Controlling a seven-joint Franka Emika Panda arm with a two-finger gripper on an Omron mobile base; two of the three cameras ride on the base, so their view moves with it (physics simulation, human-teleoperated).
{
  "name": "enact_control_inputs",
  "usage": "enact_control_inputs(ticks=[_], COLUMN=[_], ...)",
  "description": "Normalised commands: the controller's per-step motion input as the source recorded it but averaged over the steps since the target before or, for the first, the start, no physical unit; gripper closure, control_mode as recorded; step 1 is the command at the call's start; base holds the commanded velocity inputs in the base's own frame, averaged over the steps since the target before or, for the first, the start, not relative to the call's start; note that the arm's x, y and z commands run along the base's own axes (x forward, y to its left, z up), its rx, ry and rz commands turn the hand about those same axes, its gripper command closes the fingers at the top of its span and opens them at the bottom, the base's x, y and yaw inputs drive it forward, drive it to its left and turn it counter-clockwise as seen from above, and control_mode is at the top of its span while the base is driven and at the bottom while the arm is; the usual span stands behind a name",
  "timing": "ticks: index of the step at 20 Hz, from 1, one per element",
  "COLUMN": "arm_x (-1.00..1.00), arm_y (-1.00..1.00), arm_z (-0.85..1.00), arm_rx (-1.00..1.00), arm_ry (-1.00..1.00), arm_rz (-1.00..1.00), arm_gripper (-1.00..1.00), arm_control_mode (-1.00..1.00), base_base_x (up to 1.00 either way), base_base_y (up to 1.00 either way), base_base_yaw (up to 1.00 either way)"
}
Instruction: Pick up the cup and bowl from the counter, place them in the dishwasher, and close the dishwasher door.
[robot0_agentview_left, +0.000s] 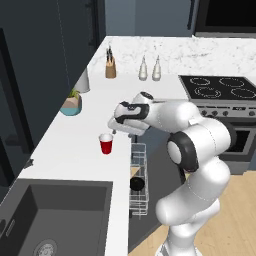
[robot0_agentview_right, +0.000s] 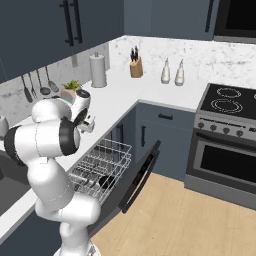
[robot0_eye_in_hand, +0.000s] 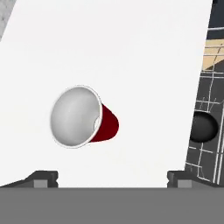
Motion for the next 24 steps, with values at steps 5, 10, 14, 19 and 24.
enact_control_inputs(ticks=[5, 10, 14, 19, 24], arm_x=[0.04, 0.21, 0.54, 0.41, 0.04], arm_y=[0.52, 0.04, 0.00, 0.00, 0.00], arm_z=[0.00, -0.09, -0.37, -0.22, -0.47], arm_rx=[-0.15, -0.14, -0.08, -0.01, 0.00], arm_ry=[0.05, 0.01, 0.03, 0.01, 0.10], arm_rz=[0.00, 0.00, 0.00, 0.00, 0.00], arm_gripper=[-1.00, -1.00, -1.00, -1.00, -1.00], arm_control_mode=[-1.00, -1.00, -1.00, -1.00, -1.00], base_base_x=[0.00, 0.00, 0.00, 0.00, 0.00], base_base_y=[0.00, 0.00, 0.00, 0.00, 0.00], base_base_yaw=[0.00, 0.00, 0.00, 0.00, 0.00])
